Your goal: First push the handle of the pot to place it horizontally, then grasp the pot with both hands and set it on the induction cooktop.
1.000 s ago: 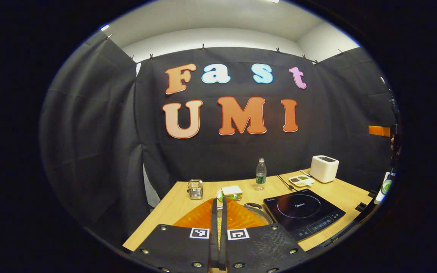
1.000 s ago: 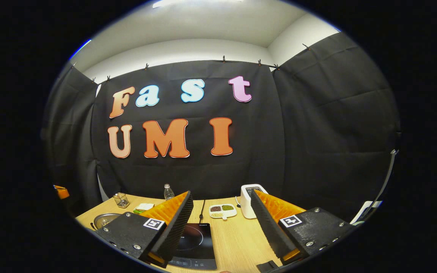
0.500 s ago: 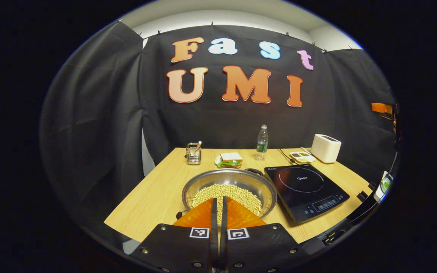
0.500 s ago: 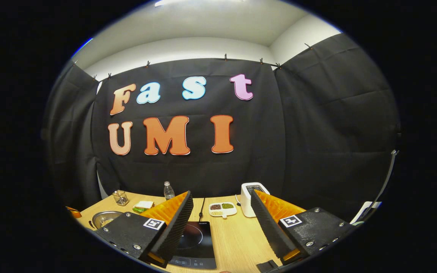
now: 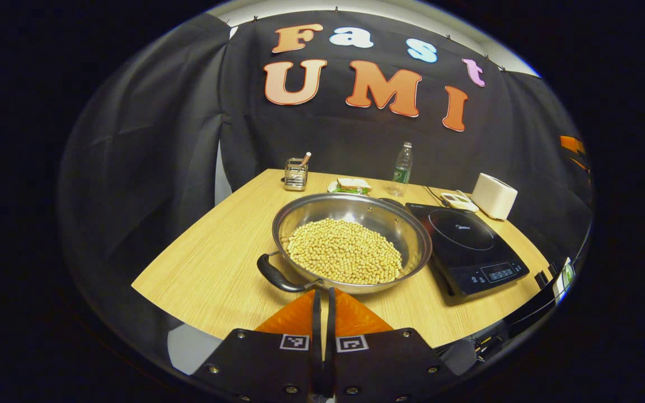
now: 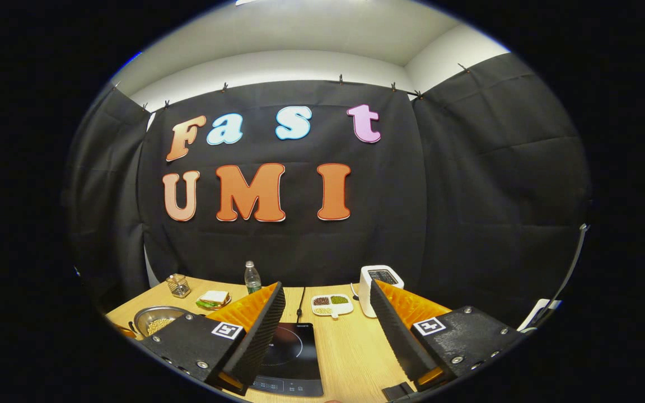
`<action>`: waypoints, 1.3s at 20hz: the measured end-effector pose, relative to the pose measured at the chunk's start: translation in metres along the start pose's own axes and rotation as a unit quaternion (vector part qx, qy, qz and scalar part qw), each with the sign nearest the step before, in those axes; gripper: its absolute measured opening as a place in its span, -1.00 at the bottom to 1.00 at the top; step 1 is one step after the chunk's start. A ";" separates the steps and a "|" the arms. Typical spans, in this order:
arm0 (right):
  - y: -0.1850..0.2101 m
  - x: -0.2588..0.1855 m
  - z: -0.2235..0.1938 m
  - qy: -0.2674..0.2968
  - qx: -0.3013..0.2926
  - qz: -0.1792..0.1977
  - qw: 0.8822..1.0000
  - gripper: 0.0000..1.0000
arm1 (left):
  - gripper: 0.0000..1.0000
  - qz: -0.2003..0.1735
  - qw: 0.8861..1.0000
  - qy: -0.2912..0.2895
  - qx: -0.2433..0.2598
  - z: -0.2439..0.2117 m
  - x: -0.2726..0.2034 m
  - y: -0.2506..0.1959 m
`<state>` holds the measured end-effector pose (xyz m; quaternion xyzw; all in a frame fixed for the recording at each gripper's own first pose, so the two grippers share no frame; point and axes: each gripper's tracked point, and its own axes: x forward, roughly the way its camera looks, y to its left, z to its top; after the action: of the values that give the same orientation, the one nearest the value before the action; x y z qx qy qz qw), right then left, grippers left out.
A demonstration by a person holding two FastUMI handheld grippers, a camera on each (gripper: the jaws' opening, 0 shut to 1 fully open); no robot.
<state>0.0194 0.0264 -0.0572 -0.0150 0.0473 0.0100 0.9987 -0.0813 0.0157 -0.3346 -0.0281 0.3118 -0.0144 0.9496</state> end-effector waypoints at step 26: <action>0.010 0.017 -0.025 0.021 0.002 -0.026 0.999 0.90 | -0.93 0.043 0.998 0.046 -0.003 -0.014 0.068 0.068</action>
<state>0.0336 0.0355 -0.0835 -0.0147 0.0677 -0.0165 0.9975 -0.0337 0.0799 -0.3903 -0.0169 0.3562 0.0259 0.9339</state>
